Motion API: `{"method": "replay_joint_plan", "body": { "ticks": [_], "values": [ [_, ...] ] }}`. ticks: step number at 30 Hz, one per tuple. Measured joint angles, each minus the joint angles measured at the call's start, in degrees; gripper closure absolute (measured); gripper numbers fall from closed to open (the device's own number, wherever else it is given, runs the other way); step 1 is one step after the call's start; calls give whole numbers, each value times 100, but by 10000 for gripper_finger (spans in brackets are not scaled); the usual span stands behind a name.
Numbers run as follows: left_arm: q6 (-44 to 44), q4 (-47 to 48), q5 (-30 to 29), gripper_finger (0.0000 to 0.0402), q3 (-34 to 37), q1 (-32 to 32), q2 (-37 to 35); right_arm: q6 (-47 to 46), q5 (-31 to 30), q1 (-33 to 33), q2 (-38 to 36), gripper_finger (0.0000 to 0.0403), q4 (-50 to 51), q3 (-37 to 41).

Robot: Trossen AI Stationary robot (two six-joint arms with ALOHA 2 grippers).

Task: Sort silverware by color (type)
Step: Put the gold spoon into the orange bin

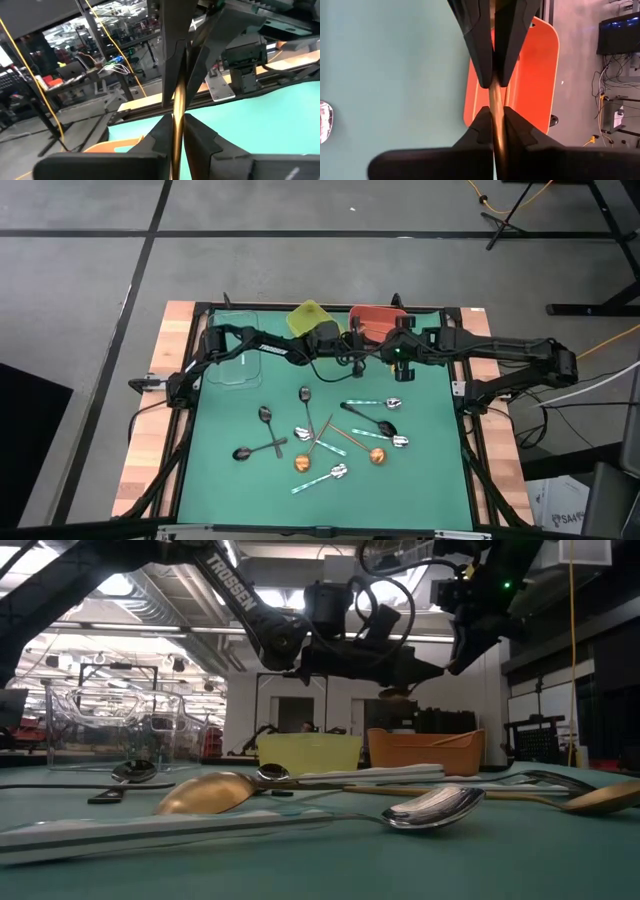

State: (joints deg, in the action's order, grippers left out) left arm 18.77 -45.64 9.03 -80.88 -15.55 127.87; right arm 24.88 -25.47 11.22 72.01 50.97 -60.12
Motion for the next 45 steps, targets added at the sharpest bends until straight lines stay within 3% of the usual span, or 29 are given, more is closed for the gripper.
{"method": "replay_joint_plan", "body": {
  "ticks": [8, 19, 29, 36, 45],
  "values": [
    [75, -46, -644, 333, -4, 109, 0, -21, -91, 7, 0, 400, 29, 0],
    [87, -257, -698, 306, -4, 243, -77, -9, -110, 24, 0, 400, 240, -2],
    [-46, -125, -1016, 304, -4, 296, -482, -44, 35, 905, 0, 400, 260, -4],
    [-19, 1466, -1727, 304, -2, 297, -1035, -43, 793, 1748, 36, 400, -152, -4],
    [-45, 3558, -1909, 304, -2, 328, -1578, 111, 1349, 2555, 642, 400, -905, -4]
  ]
}}
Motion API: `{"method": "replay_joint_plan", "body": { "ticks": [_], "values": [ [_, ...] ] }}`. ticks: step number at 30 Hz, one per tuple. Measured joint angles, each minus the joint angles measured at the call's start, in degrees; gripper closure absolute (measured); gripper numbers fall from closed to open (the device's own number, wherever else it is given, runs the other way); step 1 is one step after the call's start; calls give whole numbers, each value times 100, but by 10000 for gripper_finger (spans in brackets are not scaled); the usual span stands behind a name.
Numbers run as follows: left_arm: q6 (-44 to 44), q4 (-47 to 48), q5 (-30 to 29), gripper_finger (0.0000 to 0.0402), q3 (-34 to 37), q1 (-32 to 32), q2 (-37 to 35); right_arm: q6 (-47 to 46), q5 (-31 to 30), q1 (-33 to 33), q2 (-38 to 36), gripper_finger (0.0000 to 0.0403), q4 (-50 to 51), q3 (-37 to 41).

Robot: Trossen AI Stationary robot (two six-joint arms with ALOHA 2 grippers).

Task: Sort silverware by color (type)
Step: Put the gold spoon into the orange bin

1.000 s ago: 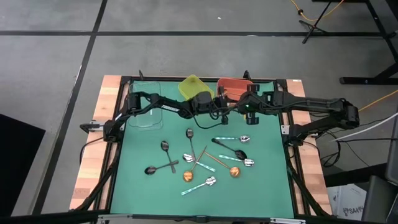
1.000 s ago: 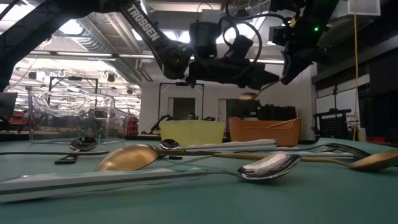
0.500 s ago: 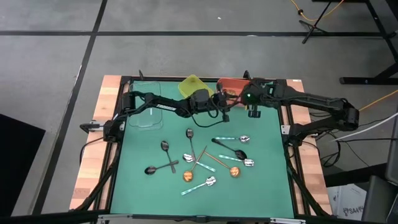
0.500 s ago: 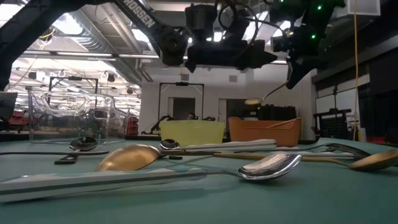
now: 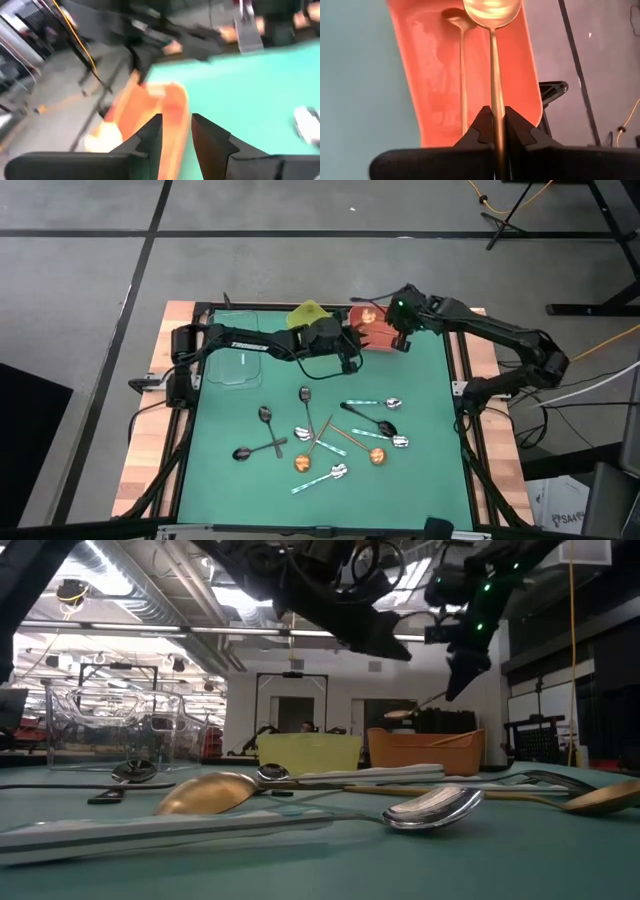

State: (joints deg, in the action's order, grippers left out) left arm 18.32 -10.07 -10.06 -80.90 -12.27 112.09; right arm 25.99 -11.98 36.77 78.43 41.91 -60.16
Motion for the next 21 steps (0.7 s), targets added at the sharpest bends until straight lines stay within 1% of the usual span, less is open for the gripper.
{"method": "replay_joint_plan", "body": {
  "ticks": [4, 11, 16, 21],
  "values": [
    [-20, 477, 4, 304, 0, 111, -17, 171, 256, 178, 397, 400, -109, 0],
    [-54, 1255, 52, 304, 2, 456, -11, 231, 209, 186, 998, 400, -313, 0],
    [-434, 1485, 54, 304, 4, 762, -8, 296, 252, 188, 1247, 394, -425, 0],
    [-772, 1567, 52, 304, 4, 1085, -8, 298, 251, 188, 1299, 384, -529, 0]
  ]
}}
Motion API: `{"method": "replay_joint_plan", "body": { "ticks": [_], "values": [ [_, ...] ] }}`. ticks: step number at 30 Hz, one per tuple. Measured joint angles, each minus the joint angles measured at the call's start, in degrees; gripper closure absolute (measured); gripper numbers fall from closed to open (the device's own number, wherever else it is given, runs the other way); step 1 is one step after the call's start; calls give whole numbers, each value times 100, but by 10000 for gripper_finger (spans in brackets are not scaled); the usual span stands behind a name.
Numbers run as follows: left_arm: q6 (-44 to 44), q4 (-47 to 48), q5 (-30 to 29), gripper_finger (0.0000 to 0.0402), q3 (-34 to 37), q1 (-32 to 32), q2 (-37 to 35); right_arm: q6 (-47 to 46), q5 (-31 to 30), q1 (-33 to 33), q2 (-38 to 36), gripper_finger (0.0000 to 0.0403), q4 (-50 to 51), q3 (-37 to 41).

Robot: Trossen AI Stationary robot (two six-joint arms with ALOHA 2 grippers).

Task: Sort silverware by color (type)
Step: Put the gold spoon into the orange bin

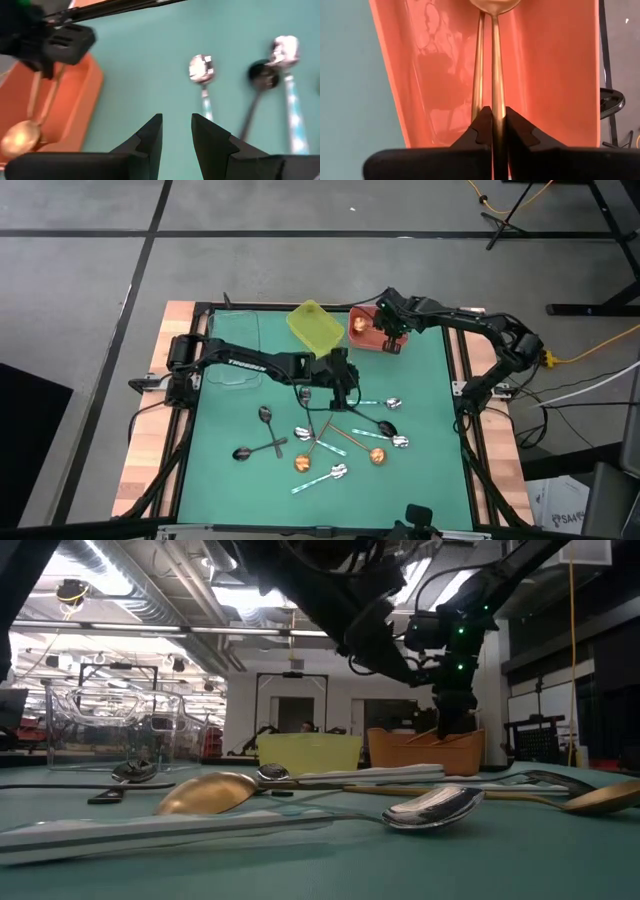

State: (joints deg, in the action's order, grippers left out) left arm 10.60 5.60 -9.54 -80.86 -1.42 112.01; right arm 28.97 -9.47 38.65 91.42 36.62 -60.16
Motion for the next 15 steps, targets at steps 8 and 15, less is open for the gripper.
{"method": "replay_joint_plan", "body": {
  "ticks": [8, 15],
  "values": [
    [-605, 80, 0, 304, 0, 496, -3, -2, -2, 0, 0, 376, -55, 0],
    [-1602, 873, 0, 304, 2, 790, -263, -4, -10, 0, 0, 337, -59, 0]
  ]
}}
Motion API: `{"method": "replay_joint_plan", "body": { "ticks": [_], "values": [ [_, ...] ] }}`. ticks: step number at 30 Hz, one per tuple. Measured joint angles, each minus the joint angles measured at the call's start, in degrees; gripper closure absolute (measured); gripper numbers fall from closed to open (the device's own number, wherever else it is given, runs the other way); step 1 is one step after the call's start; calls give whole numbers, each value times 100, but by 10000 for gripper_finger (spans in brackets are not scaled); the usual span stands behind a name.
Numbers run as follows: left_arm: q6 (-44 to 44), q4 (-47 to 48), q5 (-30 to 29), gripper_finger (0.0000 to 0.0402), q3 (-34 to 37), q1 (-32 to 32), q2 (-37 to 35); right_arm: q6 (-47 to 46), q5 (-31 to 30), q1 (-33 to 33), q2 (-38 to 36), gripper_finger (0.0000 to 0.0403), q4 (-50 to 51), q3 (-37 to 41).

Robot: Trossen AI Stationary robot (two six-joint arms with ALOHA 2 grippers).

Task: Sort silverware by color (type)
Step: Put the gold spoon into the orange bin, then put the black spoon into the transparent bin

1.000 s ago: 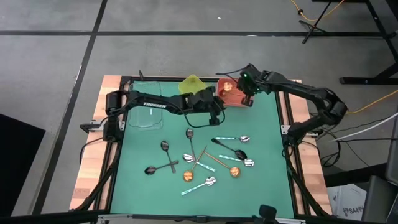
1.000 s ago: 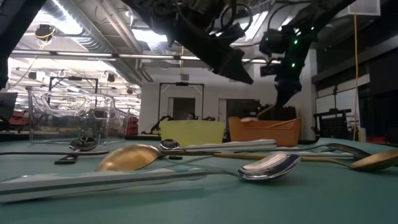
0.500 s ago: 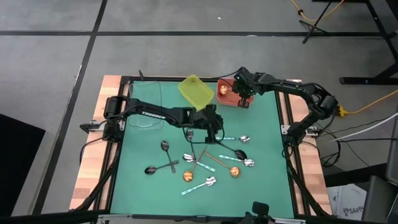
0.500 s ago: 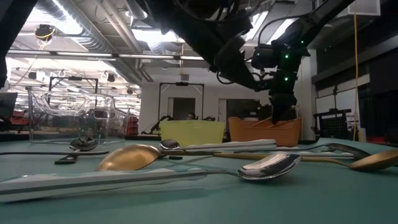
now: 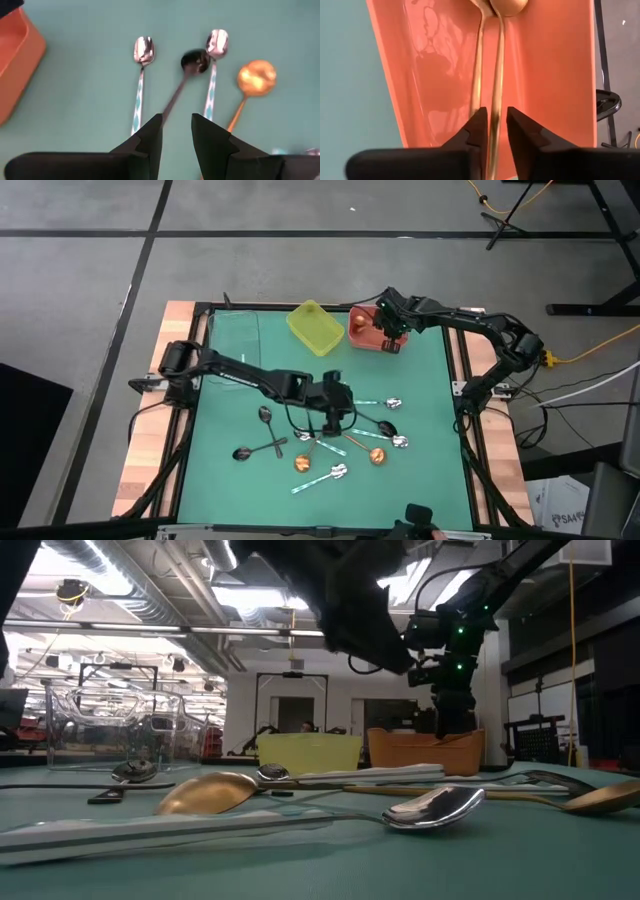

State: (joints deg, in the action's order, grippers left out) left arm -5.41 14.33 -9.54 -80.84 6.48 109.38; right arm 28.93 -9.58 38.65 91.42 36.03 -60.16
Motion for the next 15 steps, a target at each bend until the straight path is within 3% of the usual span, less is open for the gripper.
{"method": "replay_joint_plan", "body": {
  "ticks": [7, 15],
  "values": [
    [-1405, 1349, 77, 304, -2, 185, -326, -4, -29, 0, 0, 313, 4, 0],
    [-3820, 3072, 1189, 304, -2, 350, -560, -7, -29, 0, 0, 315, 2, 0]
  ]
}}
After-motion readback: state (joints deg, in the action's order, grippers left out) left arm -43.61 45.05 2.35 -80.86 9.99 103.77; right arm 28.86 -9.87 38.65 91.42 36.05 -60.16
